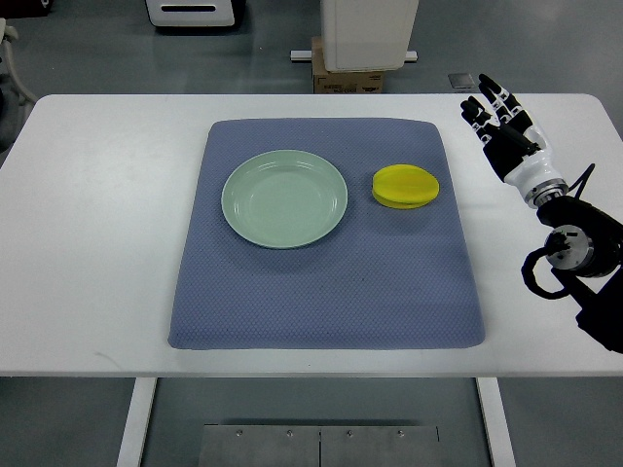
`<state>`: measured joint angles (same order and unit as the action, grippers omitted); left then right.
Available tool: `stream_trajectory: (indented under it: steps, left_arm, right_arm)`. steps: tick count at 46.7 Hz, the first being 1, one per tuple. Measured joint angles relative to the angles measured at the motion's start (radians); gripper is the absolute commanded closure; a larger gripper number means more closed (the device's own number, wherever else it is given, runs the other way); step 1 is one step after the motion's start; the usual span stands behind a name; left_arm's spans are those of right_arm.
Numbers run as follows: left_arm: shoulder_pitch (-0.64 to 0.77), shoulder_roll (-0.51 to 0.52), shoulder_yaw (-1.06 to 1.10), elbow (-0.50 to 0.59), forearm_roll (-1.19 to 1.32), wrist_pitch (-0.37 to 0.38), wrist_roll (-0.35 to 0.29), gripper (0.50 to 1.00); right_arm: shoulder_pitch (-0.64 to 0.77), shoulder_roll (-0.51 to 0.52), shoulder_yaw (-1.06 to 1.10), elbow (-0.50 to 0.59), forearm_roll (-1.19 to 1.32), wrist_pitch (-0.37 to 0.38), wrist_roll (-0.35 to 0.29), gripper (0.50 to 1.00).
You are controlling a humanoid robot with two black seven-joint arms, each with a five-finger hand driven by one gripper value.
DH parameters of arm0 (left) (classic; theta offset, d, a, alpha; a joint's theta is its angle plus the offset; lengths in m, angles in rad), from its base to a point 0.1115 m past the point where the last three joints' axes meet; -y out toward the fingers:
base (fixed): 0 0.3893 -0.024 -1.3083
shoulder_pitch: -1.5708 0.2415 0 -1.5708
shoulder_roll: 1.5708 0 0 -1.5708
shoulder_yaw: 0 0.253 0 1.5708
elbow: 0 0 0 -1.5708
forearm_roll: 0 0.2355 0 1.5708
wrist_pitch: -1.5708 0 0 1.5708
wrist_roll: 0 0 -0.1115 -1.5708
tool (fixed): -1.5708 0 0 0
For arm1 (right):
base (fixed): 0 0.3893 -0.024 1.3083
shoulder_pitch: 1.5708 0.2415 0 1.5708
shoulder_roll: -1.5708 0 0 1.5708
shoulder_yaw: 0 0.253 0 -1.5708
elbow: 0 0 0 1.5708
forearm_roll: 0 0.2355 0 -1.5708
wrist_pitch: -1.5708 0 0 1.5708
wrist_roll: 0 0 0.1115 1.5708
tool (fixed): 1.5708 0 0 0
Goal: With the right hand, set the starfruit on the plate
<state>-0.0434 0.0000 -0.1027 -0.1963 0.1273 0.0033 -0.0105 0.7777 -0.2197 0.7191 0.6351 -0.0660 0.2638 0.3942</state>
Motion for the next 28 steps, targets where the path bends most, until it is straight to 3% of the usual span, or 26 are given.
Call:
stream_trajectory:
  steps: [28]
  left_arm:
    - [0.008,0.000,0.001,0.000,-0.001,0.000,0.000,0.500]
  right_arm:
    - [-0.003,0.003,-0.001,-0.004,0.000,0.000,0.002,0.500]
